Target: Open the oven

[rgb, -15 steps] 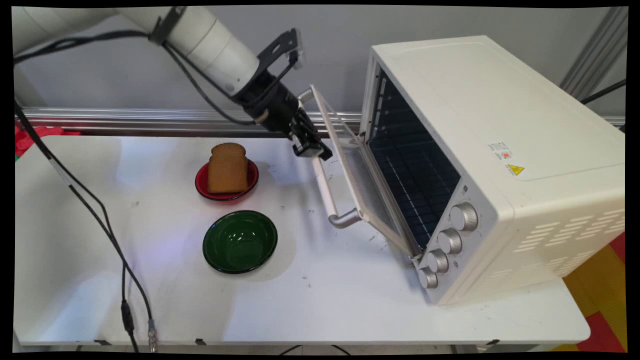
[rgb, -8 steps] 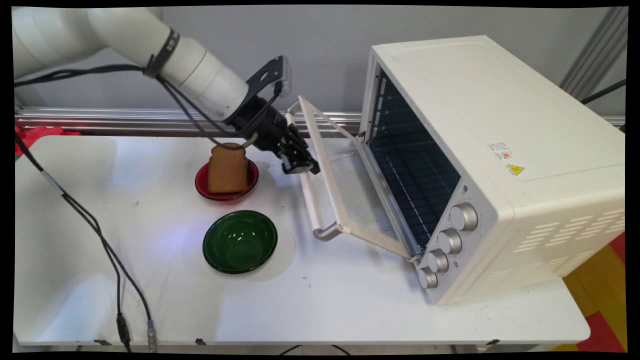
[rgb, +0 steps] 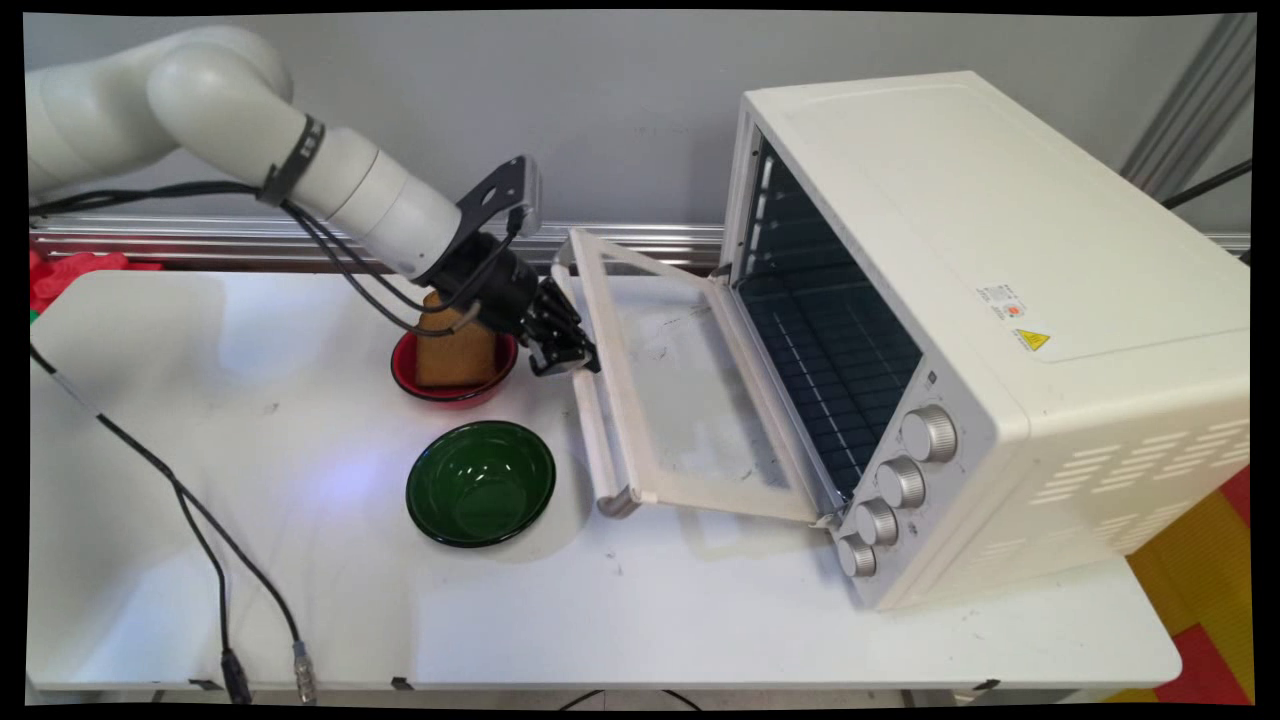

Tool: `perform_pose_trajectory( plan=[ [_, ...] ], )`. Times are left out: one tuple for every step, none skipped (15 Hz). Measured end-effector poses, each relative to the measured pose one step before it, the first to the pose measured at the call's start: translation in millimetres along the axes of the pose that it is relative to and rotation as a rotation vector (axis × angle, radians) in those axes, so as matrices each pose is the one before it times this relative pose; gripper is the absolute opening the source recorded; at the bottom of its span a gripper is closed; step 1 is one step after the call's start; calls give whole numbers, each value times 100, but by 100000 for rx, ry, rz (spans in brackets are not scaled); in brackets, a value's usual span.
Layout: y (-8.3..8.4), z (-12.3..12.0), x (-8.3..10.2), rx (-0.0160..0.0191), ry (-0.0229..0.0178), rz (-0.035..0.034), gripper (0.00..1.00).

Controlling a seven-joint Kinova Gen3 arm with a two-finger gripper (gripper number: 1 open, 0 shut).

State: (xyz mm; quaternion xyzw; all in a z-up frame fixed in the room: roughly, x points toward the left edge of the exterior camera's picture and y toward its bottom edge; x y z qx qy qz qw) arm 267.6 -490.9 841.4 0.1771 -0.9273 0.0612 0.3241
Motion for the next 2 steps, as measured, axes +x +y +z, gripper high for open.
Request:
perform_pose_trajectory(
  plan=[
    [24,107,-541,75,33,-1232,0],
    [23,60,-412,63,103,-996,0]
  ],
)
